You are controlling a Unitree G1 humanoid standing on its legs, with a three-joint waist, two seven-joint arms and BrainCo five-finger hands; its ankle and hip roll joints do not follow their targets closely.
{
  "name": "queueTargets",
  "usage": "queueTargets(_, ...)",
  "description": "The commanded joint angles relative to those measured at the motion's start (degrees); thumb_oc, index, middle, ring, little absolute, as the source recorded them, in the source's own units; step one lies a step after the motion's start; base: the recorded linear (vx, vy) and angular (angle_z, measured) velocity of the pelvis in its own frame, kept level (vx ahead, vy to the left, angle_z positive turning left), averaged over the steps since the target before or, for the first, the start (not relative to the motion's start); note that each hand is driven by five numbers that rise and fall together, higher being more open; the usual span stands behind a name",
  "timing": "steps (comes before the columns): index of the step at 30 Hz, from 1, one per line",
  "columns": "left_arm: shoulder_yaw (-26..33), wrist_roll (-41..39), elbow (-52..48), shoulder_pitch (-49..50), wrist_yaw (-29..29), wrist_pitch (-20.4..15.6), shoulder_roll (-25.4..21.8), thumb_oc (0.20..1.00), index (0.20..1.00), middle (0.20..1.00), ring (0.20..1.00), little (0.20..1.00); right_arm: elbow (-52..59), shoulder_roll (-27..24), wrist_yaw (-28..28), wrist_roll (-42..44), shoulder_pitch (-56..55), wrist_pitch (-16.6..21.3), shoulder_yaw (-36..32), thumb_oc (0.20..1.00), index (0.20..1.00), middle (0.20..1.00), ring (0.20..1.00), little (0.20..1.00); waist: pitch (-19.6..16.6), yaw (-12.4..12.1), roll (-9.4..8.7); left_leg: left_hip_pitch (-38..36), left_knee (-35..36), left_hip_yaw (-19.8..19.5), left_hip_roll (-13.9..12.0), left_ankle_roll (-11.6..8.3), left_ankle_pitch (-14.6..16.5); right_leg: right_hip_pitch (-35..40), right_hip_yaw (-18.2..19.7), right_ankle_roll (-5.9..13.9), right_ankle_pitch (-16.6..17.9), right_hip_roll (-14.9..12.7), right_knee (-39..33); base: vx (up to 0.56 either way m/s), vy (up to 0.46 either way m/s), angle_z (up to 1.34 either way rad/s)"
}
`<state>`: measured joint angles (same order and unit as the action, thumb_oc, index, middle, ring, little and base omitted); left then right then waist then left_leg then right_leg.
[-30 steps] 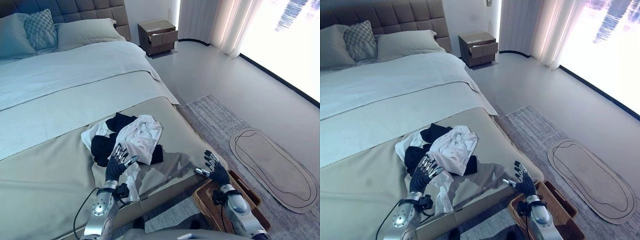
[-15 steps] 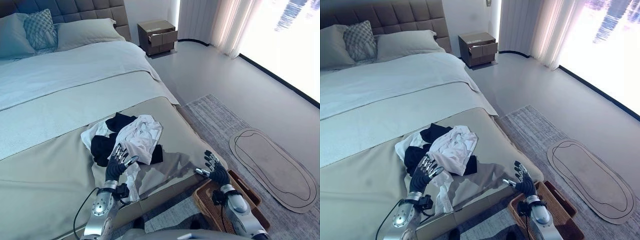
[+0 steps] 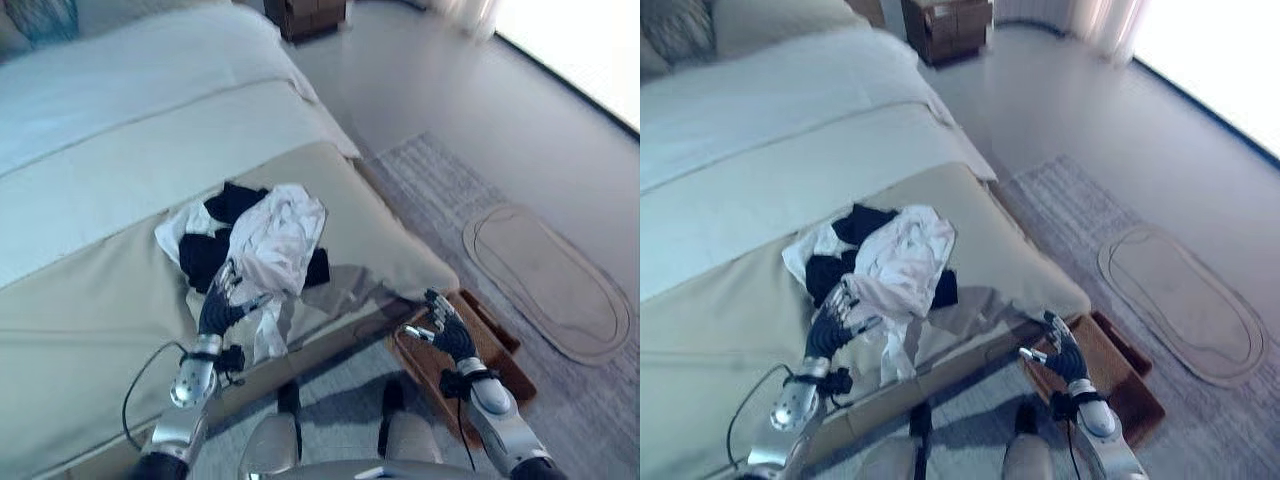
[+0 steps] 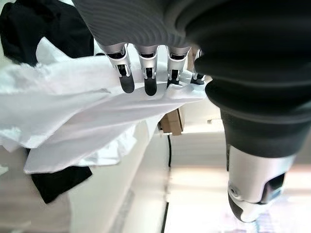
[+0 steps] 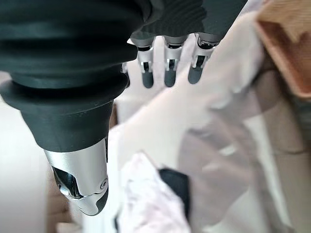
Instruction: Pick up clothes into the bucket
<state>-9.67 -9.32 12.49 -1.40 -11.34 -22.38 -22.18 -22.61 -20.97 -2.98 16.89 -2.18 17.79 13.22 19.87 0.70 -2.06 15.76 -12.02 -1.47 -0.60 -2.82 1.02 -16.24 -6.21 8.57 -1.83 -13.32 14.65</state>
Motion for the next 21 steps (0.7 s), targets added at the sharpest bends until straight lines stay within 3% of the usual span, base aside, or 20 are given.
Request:
queueTargets(1, 2.72, 11.98, -1.19, -2.65, -9.61, -3.07, -2.92, 1.0, 1.0, 1.0, 1.0, 1.0, 6.47, -0.54, -1.21, -0.31, 1.29, 4.37, -1.34, 1.0, 1.0, 1.0, 1.0, 1.0, -0.6, 0.78, -2.68, 6.75, -10.37, 2.18, 1.27, 2.28, 4.96, -5.2, 2.33, 0.32, 2.85, -0.33, 3.63, -0.19, 0.04, -0.02)
queueTargets(4, 2.75, 18.2, 0.76, -6.79, -14.1, -1.68, -4.64, 1.0, 1.0, 1.0, 1.0, 1.0, 6.29, -1.14, -2.18, -0.22, 2.75, 4.91, -1.31, 1.0, 1.0, 1.0, 1.0, 1.0, 0.65, 1.39, -3.21, 11.33, -13.25, 1.94, 1.28, 2.19, 5.11, -9.41, 2.65, 0.01, 2.64, -0.14, 6.24, -0.14, 0.014, 0.04)
queueTargets(6, 2.55, 28.1, 3.21, -13.08, -19.85, 2.33, -7.86, 1.0, 1.0, 1.0, 1.0, 1.0, 6.55, -1.84, -3.08, -0.2, 5.08, 5.39, -1.12, 1.0, 1.0, 1.0, 1.0, 1.0, 1.52, 2.02, -3.41, 18.1, -17.47, 1.69, 1.03, 2.14, 5.81, -15.58, 3.17, -0.31, 1.83, 0.29, 9.69, -0.14, 0.015, 0.04)
queueTargets(9, 2.3, 34.97, 3.76, -17.57, -23.9, 5.58, -10.91, 1.0, 1.0, 1.0, 1.0, 1.0, 8.09, -2.41, -3.22, -0.19, 6.18, 5.9, -1.03, 1.0, 1.0, 1.0, 1.0, 1.0, 2.57, 2.71, -3.81, 23.07, -19.9, 1.19, 1.08, 2.21, 5.66, -20.28, 3.41, -0.58, 1.76, 0.34, 11.95, -0.1, 0.002, 0.06)
queueTargets(21, 0.05, 48.38, 9.84, -30.65, -30.64, 15.22, -18.81, 1.0, 1.0, 1.0, 1.0, 1.0, 9.81, -2.75, -2.09, 1.62, 7.35, 6.88, -1.69, 1.0, 1.0, 1.0, 1.0, 1.0, 3.21, 4.92, -3.72, 34.02, -24.27, 0.37, 0.91, 2.3, 6.39, -31.35, 4.08, -0.59, 1.06, 0.62, 16.13, -0.04, 0.006, 0.02)
